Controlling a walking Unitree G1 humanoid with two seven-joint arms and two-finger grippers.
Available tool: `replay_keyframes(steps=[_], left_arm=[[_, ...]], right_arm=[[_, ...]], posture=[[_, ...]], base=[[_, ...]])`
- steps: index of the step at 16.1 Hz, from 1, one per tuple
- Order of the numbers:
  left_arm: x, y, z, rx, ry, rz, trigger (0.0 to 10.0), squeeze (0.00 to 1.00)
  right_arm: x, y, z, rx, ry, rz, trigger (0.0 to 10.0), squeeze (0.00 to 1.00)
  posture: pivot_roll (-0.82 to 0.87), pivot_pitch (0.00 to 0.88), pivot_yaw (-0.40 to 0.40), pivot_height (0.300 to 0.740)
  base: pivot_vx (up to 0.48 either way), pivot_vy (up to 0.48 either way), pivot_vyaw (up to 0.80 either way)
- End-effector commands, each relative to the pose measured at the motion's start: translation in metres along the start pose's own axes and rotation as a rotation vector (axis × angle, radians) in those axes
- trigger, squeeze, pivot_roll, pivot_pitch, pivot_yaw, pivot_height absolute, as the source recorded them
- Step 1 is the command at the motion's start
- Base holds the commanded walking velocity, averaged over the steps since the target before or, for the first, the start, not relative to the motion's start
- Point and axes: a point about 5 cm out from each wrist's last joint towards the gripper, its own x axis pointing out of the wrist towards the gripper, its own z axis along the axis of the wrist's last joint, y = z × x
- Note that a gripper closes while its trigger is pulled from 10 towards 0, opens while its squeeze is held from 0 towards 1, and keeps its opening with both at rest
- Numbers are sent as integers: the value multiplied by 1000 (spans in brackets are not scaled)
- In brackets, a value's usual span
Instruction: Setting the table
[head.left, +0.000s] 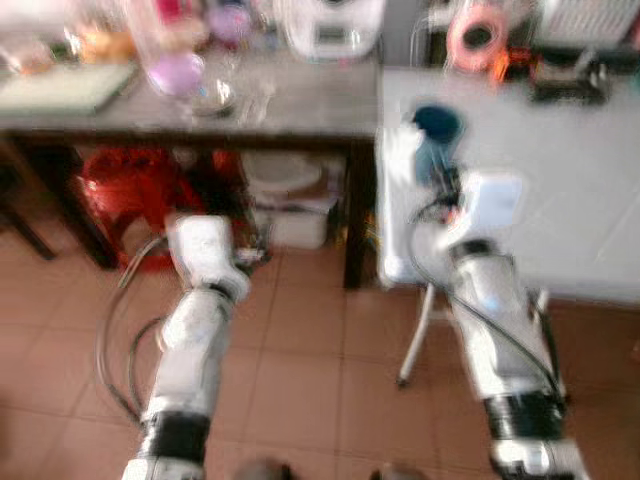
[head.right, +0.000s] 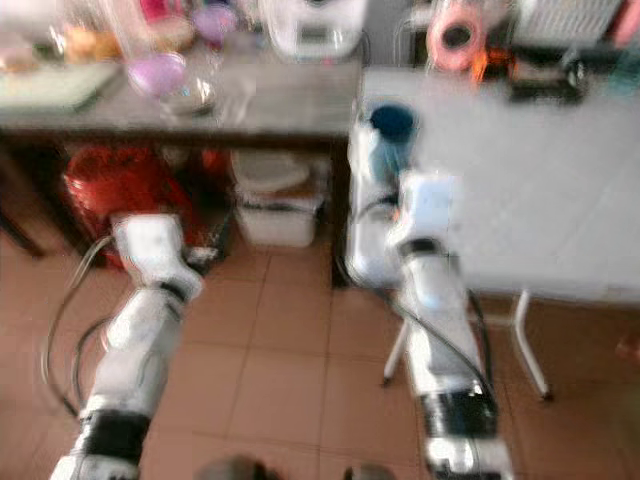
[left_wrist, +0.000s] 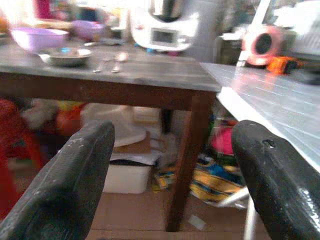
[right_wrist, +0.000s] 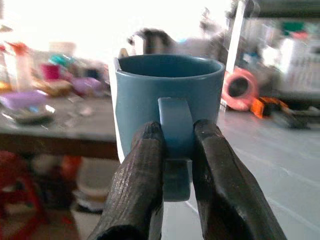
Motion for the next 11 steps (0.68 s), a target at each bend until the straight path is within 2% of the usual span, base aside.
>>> replay_keyframes(steps=[1, 11], left_arm=[[1, 8, 5, 20, -10, 17, 10000, 0], [0, 8, 1, 30, 15, 18, 10000, 0]], right_arm=[[3, 6, 8, 3, -37, 12, 10000, 0], [3, 2, 5, -18, -29, -7, 10000, 0]], posture=[[-33, 0, 38, 740], [-32, 0, 40, 740]], base=[[0, 476, 0], [0, 477, 0]])
